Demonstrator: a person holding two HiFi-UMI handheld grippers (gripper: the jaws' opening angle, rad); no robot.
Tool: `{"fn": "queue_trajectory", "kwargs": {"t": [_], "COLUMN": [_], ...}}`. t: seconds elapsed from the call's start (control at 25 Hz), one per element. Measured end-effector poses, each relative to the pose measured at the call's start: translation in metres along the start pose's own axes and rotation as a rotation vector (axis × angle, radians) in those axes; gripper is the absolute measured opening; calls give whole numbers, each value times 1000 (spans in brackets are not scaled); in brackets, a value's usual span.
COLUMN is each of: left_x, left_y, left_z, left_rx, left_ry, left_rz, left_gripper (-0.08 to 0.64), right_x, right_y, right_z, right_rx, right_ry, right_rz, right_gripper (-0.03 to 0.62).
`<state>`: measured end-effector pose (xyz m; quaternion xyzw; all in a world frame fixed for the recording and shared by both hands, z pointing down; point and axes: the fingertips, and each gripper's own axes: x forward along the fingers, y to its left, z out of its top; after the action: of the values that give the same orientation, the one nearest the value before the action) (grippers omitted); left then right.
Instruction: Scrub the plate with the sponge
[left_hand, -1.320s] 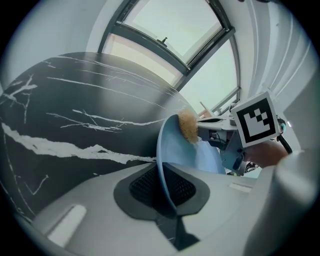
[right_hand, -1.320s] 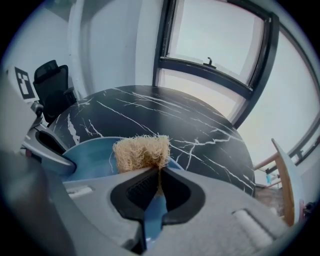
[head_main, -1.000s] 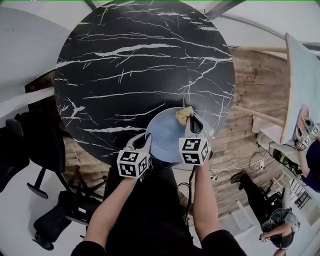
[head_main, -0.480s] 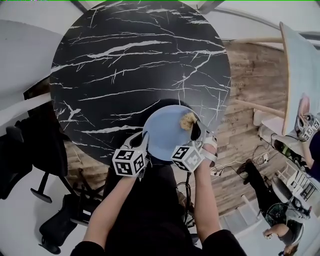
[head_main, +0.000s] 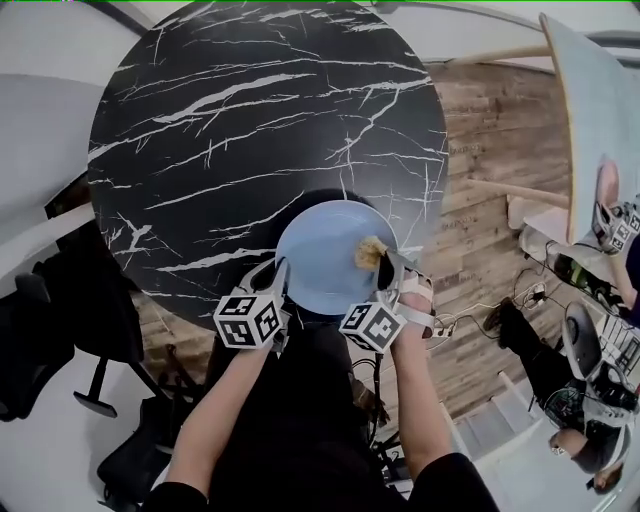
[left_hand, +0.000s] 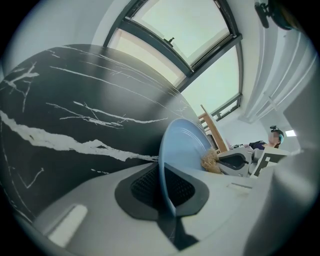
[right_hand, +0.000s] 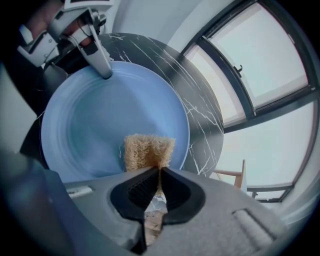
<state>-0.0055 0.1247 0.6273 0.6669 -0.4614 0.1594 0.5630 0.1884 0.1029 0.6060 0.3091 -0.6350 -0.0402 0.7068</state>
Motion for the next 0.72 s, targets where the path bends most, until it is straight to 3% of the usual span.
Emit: {"fn": "queue_trajectory", "kwargs": {"t": [0.72], "left_x": [1], "left_y": [0], "left_z": [2], "left_rx": [-4], "left_ry": [36], "left_rz": [-21], "left_gripper": [15], "right_x": [-36], "right_y": [68], "right_z": [-7], "right_rx": [84], "right_ry": [28], "right_rz": [173], "right_gripper": [20]}}
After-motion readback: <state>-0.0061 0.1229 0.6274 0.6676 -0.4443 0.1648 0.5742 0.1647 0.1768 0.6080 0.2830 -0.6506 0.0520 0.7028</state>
